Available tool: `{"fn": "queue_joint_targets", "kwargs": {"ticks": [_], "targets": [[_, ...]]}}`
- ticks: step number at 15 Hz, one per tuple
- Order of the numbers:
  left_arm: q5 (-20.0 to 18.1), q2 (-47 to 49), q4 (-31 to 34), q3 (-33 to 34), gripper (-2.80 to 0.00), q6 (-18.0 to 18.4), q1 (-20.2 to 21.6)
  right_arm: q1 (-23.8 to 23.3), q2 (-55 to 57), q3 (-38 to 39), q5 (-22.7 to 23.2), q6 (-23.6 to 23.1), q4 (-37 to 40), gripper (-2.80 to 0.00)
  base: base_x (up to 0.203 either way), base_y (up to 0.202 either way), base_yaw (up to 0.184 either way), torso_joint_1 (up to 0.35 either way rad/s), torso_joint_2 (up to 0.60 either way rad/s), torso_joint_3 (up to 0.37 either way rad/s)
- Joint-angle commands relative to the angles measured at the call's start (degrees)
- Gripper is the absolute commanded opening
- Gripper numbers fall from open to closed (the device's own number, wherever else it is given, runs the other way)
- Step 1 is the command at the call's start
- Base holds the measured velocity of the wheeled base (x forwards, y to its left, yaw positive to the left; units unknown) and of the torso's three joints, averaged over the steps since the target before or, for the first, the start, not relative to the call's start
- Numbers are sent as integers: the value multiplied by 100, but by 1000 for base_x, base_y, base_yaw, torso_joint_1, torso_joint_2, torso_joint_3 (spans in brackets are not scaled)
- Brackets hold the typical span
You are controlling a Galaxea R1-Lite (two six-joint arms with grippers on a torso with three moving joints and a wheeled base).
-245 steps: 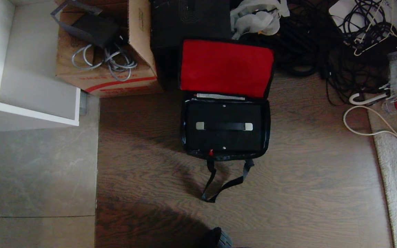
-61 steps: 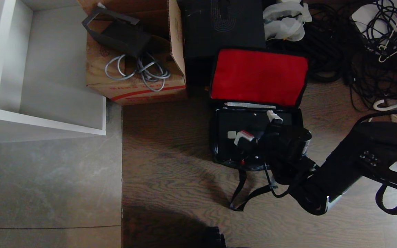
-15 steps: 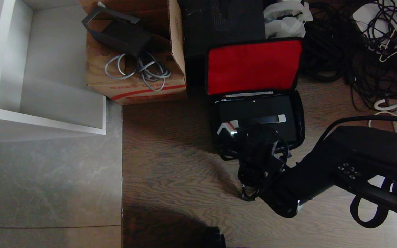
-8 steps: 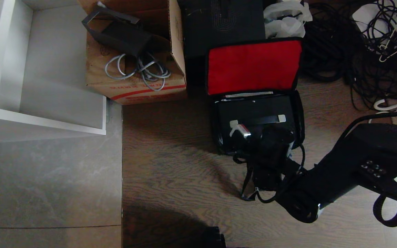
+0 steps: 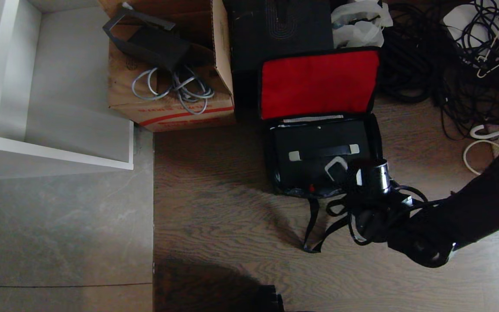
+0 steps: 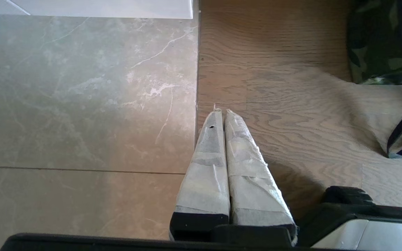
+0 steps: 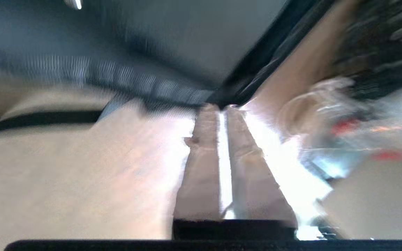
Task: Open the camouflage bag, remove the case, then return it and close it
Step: Grip the handle
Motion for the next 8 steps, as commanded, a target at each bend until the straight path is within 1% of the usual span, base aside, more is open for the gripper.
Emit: {"fn": "queue_joint_targets", "kwargs": {"ticks": [1,3,4,6,8], "targets": [[3,-2,-5,62,-280,-6,2,-356,-507,-29,1381,1227,1445,0,0,0,0,0,0,0],[3,-2,1,62,-280,-6,2,-476,-573,-36,2955,2068,1645,0,0,0,0,0,0,0],[3,-2,-2,62,-280,-6,2,-576,-640,-30,3355,2435,1707,0,0,0,0,0,0,0],[3,-2,-5,62,-280,-6,2,-640,-628,-35,3437,2830,1635,0,0,0,0,0,0,0],[3,-2,-5,62,-280,-6,-2,-640,-597,-163,3451,2915,1553,0,0,0,0,0,0,0]]}}
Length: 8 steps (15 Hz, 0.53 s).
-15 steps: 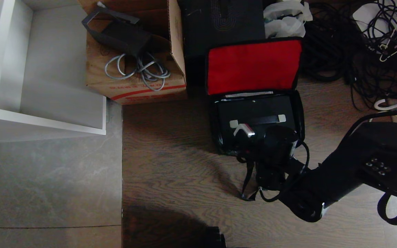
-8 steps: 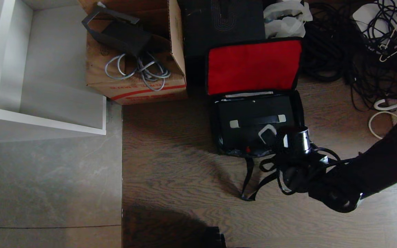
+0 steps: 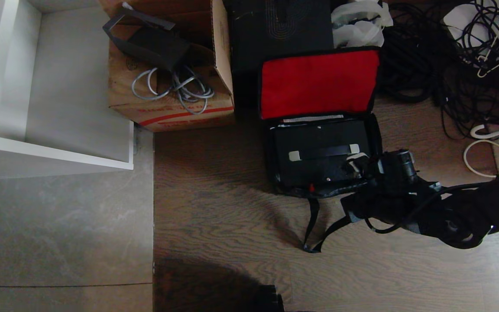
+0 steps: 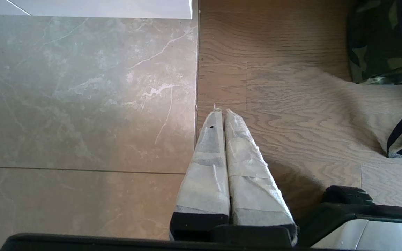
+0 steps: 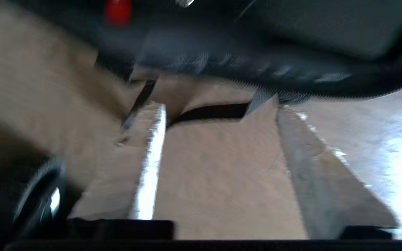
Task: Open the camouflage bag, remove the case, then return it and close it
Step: Grip the handle
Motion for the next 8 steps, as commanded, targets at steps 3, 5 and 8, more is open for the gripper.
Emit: {"fn": "queue_joint_targets", "kwargs": {"ticks": [3,5,8], "targets": [[4,-2,4,62,-280,-6,0,-15,69,-78,189,-13,-240,0,0,0,0,0,0,0],[4,-2,4,62,-280,-6,0,-31,144,-101,584,1,-403,0,0,0,0,0,0,0],[4,-2,-5,62,-280,-6,0,-115,135,-118,1581,-59,-467,0,0,0,0,0,0,0]]}}
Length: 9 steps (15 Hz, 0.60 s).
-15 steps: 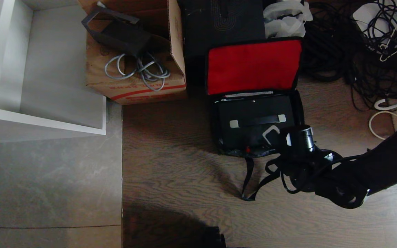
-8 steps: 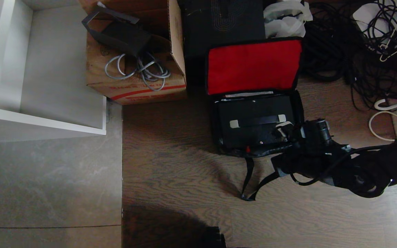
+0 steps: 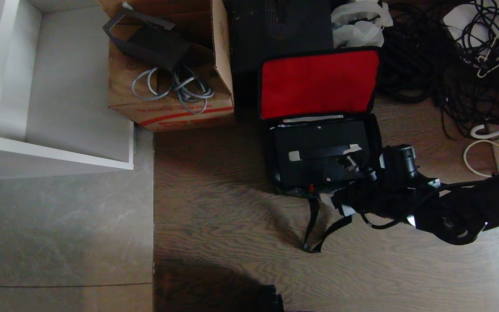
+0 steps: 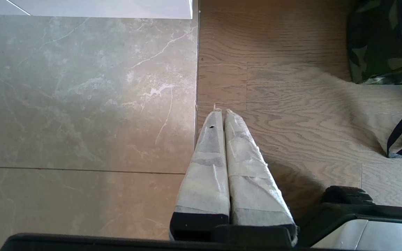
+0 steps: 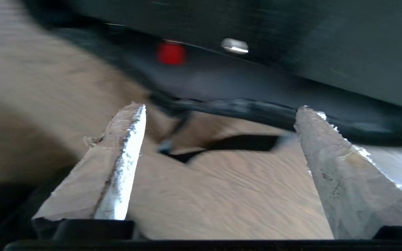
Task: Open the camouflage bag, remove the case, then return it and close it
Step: Grip the handle
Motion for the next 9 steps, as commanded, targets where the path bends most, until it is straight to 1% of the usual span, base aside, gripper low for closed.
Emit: {"fn": "queue_joint_targets", "kwargs": {"ticks": [1,2,4,6,9], "targets": [[3,-2,-6,62,-280,-3,0,-76,9,-19,854,-120,-32,0,0,0,0,0,0,0],[3,-2,-6,62,-280,-3,0,-128,-3,-19,1156,-366,-47,0,0,0,0,0,0,0],[3,-2,-6,62,-280,-3,0,-189,31,50,1366,-948,-143,0,0,0,0,0,0,0],[3,-2,-5,62,-280,-3,-8,-187,134,10,1585,-1138,-164,0,0,0,0,0,0,0],[3,-2,-6,62,-280,-3,0,-194,273,19,1607,-1654,-158,0,0,0,0,0,0,0]]}}
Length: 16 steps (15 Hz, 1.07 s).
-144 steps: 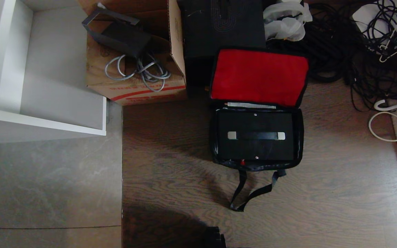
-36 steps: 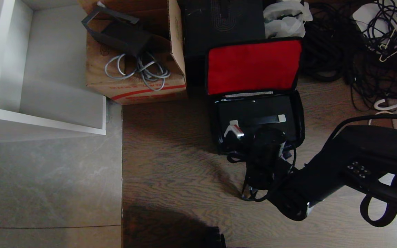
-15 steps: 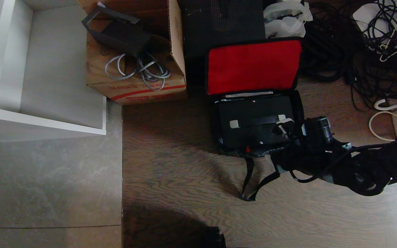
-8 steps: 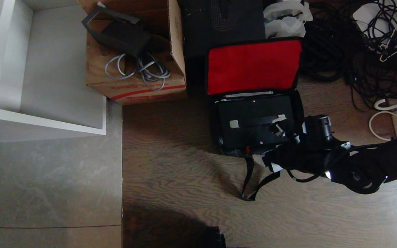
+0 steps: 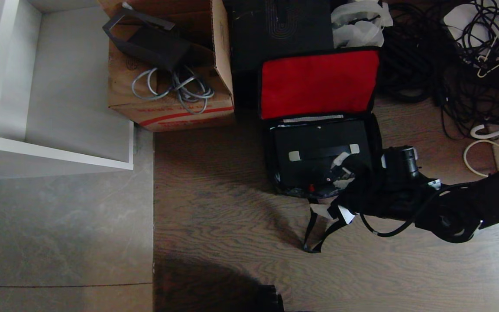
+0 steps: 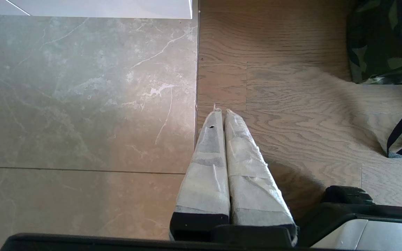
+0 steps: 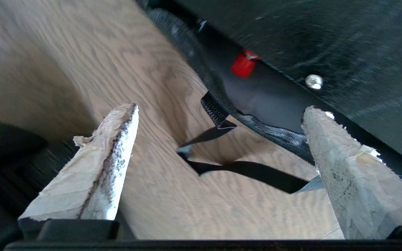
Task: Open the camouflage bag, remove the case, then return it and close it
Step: Grip the handle
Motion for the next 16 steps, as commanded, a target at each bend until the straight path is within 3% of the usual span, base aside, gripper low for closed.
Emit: {"fn": "queue_joint_targets", "kwargs": {"ticks": [1,13,14,16], "targets": [[3,-2,-6,62,-280,-6,0,-5,161,18,-1,-154,-4,0,0,0,0,0,0,0],[3,-2,-6,62,-280,-6,0,4,706,1,-18,-350,-477,0,0,0,0,0,0,0],[3,-2,-6,62,-280,-2,-8,-4,706,25,-18,-350,-477,-280,0,0,0,0,0,0],[3,-2,-6,62,-280,-6,0,10,683,68,-78,-358,-408,-280,0,0,0,0,0,0]]}}
